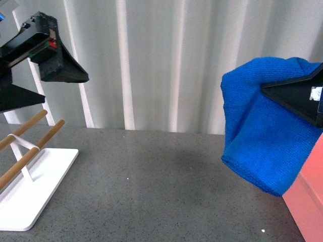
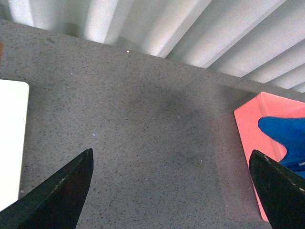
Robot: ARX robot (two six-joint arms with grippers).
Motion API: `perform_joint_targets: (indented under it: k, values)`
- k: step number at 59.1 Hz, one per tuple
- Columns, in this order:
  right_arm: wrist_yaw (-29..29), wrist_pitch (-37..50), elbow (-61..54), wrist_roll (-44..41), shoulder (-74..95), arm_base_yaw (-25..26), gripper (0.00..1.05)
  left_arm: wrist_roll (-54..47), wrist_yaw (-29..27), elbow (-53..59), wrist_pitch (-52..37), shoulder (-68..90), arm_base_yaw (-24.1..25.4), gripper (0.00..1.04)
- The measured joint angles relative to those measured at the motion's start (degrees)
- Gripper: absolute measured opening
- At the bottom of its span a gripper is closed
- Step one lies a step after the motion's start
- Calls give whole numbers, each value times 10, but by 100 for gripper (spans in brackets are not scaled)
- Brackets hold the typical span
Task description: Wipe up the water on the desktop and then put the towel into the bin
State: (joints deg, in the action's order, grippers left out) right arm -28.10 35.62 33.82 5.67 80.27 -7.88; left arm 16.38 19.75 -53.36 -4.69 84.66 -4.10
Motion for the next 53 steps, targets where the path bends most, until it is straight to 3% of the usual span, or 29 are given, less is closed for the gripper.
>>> perform_joint_targets:
  k: [10, 22, 37, 44, 53]
  values:
    - [-5, 7, -5, -1, 1, 12, 5, -40, 30, 7, 27, -75, 47, 98]
    - [-10, 16, -15, -12, 19, 36, 5, -64, 109, 7, 77, -183, 162, 98]
    - [-6, 32, -22, -12, 42, 30, 5, -90, 166, 40, 115, -265, 275, 98]
    - [-2, 33, -22, -11, 45, 25, 5, -135, 33, 145, -67, -311, 265, 79]
    - [-3, 34, -22, -11, 45, 21, 5, -151, -27, 262, -155, -376, 219, 52]
